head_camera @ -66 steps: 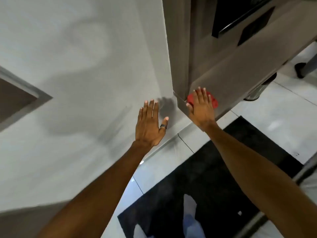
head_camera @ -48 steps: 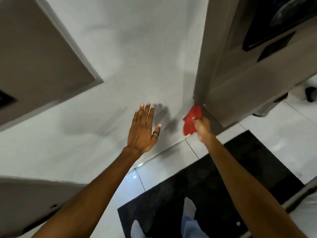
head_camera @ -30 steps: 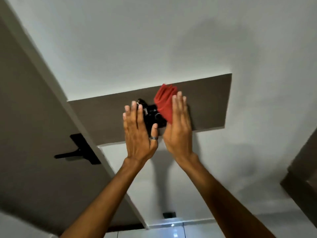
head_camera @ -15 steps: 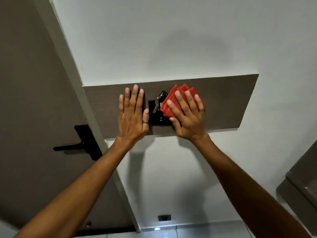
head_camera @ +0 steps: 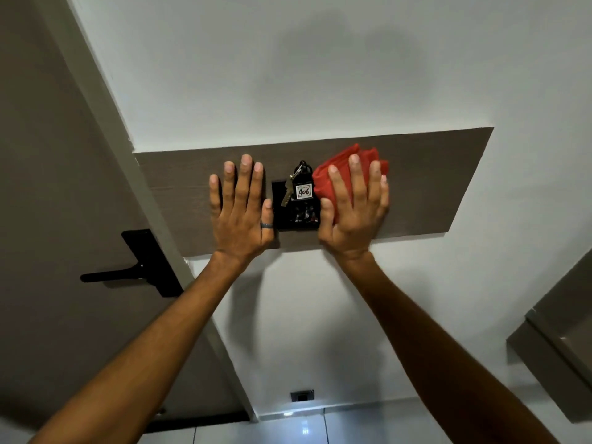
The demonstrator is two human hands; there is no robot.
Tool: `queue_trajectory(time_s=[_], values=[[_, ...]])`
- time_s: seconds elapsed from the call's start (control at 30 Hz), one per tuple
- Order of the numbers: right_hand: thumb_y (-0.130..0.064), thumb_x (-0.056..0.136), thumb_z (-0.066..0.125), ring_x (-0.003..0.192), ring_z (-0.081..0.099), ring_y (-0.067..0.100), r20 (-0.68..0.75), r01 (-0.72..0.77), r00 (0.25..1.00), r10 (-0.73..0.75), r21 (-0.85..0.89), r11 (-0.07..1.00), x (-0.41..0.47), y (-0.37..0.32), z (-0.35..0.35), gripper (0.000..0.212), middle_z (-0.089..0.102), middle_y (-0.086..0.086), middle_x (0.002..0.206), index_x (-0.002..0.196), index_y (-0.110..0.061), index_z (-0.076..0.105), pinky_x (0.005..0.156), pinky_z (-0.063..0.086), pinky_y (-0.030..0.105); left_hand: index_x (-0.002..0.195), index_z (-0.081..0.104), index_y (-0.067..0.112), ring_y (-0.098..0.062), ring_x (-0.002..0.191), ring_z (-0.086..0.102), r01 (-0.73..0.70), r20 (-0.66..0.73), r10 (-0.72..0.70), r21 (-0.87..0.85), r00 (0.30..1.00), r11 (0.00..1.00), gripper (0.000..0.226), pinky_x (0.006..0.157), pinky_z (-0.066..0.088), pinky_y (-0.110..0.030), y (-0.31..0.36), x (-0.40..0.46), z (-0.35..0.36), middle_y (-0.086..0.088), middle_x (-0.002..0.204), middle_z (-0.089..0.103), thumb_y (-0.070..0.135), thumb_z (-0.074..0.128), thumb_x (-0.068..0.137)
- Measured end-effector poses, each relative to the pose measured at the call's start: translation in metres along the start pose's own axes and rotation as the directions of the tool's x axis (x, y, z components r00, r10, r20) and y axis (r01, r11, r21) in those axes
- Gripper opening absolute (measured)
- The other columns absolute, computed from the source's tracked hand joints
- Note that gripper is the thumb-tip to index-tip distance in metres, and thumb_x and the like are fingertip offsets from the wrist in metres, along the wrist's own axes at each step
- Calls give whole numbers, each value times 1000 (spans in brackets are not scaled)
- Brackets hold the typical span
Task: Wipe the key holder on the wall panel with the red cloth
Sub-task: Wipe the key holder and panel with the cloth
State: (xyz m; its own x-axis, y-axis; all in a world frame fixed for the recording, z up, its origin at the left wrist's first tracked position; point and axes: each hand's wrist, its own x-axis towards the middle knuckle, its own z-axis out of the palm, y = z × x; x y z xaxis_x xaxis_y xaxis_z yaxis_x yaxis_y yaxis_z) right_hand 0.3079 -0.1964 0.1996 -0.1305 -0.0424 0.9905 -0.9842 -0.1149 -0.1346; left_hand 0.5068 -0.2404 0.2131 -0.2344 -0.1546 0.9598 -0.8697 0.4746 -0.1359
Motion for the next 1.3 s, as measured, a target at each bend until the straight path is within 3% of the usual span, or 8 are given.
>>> queue_trajectory(time_s=[0.23, 0.33, 0.47, 0.6, 0.97, 1.1, 1.23, 1.3], values=[[-50, 105, 44, 145, 41, 31, 149, 161, 979, -142, -123, 979, -26, 16, -26, 56, 44, 5, 158, 155, -24, 45, 103, 36, 42, 159, 23, 9, -23, 158, 0, 6, -28, -6, 17, 1000, 1000, 62, 129, 2, -46, 2, 1, -1, 2, 171, -2, 31, 37, 104], [-48, 104, 48, 152, 39, 31, 90, 260, 963, -254, -67, 963, -6, 23, -18, 57, 48, 7, 158, 153, -19, 49, 114, 38, 45, 158, 27, 8, -22, 158, 1, 23, -21, -23, 15, 1000, 1000, 60, 128, 5, -47, 2, 2, -3, -2, 170, 7, 31, 38, 103], [-42, 105, 45, 161, 23, 31, 41, 242, 969, -243, 40, 970, 1, 23, 3, 61, 39, 5, 166, 158, -11, 42, 134, 19, 51, 159, 26, 9, -24, 158, 2, 8, -25, -7, 18, 1000, 1000, 61, 129, 5, -47, -1, -1, 1, -6, 166, 19, 32, 39, 104], [-41, 108, 36, 159, 29, 31, -28, 219, 975, -218, 35, 975, -16, 22, 9, 59, 49, 10, 156, 159, -10, 39, 133, 23, 49, 161, 21, 11, -24, 158, 2, 3, -35, -2, 36, 999, 999, 62, 129, 4, -47, -3, -2, 3, 0, 171, 3, 33, 37, 105], [-35, 105, 49, 152, 42, 36, -86, 115, 991, -105, 111, 987, 8, 2, 13, 44, 62, 12, 147, 146, -22, 57, 128, 29, 51, 161, 21, 13, -25, 158, 5, -3, -70, 7, 47, 998, 999, 62, 129, 6, -47, -2, -6, 9, -1, 171, 5, 34, 34, 105], [-40, 107, 40, 143, 46, 42, -85, 221, 973, -214, 84, 972, -6, 21, 4, 45, 65, 16, 140, 137, -15, 63, 125, 34, 53, 161, 20, 13, -24, 158, 3, 1, -65, 2, 37, 998, 999, 62, 129, 4, -47, -4, -6, 7, 0, 171, 3, 34, 34, 104], [-37, 109, 37, 152, 41, 40, -143, -233, 957, 252, 135, 963, -2, -18, 10, 46, 59, 16, 150, 140, -16, 63, 125, 33, 56, 161, 19, 12, -23, 158, 0, -14, -52, 16, 33, 999, 999, 63, 129, 3, -46, -3, -1, 2, 1, 171, -2, 32, 36, 104], [-42, 108, 38, 154, 39, 39, -106, -190, 972, 209, 171, 967, -1, -27, 8, 48, 59, 12, 151, 141, -19, 64, 127, 30, 55, 161, 19, 12, -23, 158, 0, -7, -39, 8, 27, 999, 1000, 63, 129, 4, -46, -2, 1, -1, 2, 171, -2, 32, 37, 104]])
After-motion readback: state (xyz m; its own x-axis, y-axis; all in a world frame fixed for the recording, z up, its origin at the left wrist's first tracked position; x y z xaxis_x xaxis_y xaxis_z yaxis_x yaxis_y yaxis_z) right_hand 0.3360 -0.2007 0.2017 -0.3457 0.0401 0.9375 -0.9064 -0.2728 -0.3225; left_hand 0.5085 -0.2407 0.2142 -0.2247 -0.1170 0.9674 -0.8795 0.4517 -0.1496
